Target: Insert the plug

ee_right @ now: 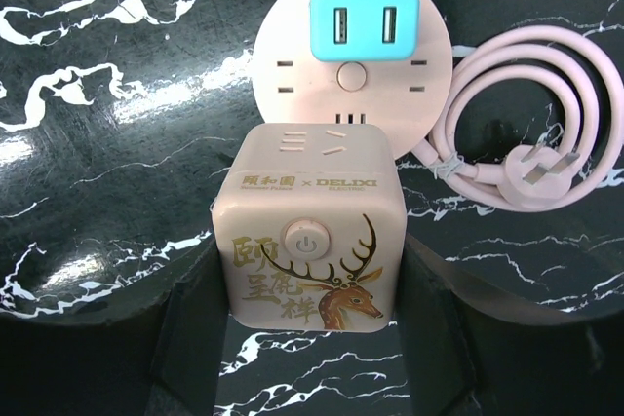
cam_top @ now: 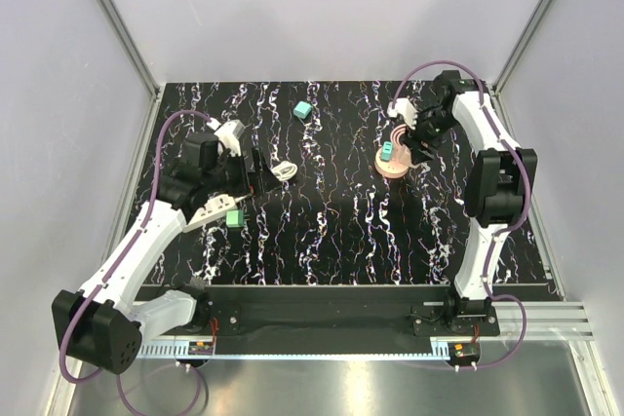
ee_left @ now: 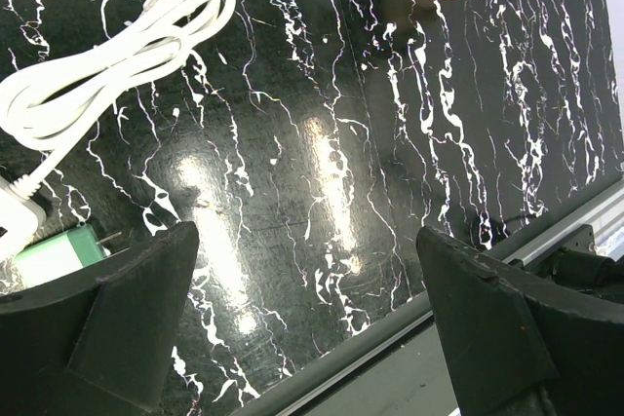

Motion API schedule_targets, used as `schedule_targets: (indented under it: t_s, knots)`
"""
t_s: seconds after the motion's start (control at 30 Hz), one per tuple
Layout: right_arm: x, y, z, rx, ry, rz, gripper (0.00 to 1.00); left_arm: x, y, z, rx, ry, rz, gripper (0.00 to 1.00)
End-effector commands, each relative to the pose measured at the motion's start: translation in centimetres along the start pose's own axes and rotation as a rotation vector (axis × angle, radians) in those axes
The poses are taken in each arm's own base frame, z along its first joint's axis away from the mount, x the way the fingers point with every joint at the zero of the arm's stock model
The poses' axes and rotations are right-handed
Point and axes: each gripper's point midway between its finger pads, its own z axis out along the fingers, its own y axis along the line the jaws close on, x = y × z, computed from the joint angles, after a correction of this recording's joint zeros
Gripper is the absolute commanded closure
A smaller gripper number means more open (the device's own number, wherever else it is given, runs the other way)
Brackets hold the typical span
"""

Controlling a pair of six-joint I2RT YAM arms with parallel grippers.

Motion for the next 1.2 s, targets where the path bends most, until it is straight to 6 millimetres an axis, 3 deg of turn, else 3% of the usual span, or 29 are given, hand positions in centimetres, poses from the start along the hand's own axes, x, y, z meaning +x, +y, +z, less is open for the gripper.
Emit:
schedule_targets:
  t_s: [0.0, 0.67, 1.17]
  knots:
    - [-1.1, -0.7, -0.2, 0.013, -0.006, -0.056, 1.0, -1.0, -0.8, -0.1, 0.05, -0.042, 0.023, 0.01]
    - [0.3, -2.0, 2.0, 0.001, 0.05, -0.043, 1.0, -0.8, -0.5, 0.1, 0.046, -0.034, 0.016, 0.01]
    - [-0.2, -2.9, 3.1, 0.009, 0.032, -0.056, 1.0, -0.9, -0.5, 0.0, 0.046, -0.035, 0.013, 0.01]
